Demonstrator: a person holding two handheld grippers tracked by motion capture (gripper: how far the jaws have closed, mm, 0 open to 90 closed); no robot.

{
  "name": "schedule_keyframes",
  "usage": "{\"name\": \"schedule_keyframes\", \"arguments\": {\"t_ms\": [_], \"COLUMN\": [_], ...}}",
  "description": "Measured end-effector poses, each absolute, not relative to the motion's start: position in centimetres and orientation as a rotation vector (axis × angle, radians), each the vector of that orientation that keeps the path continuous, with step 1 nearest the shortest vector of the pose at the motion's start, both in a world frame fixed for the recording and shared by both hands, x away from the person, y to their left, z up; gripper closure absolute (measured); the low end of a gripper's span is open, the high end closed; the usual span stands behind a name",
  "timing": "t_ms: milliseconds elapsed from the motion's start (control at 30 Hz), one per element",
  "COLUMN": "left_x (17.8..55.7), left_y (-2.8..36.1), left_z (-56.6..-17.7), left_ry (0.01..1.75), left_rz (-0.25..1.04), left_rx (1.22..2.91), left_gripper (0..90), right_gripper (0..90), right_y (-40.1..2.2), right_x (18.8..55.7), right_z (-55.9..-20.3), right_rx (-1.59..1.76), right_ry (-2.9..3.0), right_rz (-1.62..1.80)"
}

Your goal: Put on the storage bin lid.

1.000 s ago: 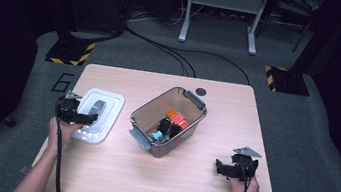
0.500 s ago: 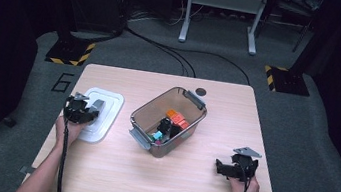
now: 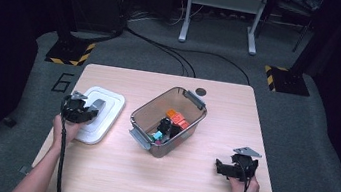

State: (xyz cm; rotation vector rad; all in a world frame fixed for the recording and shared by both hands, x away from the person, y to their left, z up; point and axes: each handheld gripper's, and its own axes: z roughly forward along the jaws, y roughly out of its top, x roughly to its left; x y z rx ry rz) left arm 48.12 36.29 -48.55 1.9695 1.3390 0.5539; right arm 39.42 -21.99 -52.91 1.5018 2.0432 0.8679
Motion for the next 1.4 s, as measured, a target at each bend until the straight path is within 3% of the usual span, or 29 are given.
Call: {"name": "schedule_keyframes", "arguments": {"t_ms": [1400], "left_x": [48.8], "left_y": [33.9], "left_z": [-37.9], "left_ry": [1.191], "left_rz": [0.538], "left_rx": [1.97], "left_gripper": [67.5], "right_gripper": [0.2], "right_y": [-22.0], "right_x": [39.4], "right_z": [-52.9], "right_rx": [1.505], "right_ry": [2.036], "right_rz": [0.869]}}
